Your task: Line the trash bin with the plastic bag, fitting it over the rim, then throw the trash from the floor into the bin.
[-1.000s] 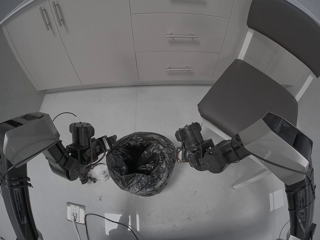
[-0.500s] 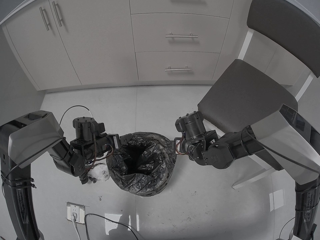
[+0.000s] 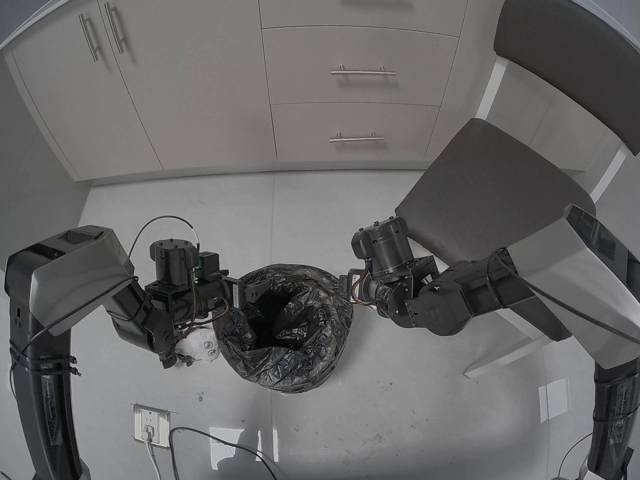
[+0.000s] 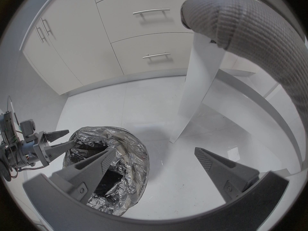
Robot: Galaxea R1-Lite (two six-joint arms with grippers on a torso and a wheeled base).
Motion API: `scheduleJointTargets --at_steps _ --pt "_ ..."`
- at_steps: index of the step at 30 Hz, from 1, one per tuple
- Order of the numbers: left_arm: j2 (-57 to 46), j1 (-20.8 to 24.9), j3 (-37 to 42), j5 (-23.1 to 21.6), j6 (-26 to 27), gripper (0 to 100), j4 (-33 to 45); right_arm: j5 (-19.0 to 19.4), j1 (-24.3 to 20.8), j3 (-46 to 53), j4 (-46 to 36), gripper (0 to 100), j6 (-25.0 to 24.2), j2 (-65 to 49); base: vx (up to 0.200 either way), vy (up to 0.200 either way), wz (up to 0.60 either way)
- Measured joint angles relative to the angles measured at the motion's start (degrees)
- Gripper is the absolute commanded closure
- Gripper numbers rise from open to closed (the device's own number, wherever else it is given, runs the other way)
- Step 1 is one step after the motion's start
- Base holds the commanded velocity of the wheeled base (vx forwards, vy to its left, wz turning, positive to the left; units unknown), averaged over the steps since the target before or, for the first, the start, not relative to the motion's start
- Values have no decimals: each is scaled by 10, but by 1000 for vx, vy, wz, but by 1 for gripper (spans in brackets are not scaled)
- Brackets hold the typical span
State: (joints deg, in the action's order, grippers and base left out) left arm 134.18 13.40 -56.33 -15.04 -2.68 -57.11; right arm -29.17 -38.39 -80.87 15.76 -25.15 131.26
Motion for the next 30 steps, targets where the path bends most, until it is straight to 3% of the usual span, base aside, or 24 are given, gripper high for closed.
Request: scheduleJointTargets --at_steps 14,30 --pt "40 -12 -93 24 -15 0 51 -1 0 0 1 0 -15 0 0 0 0" --pt "37 -31 -126 45 -54 0 62 -1 1 2 1 0 -16 3 0 0 0"
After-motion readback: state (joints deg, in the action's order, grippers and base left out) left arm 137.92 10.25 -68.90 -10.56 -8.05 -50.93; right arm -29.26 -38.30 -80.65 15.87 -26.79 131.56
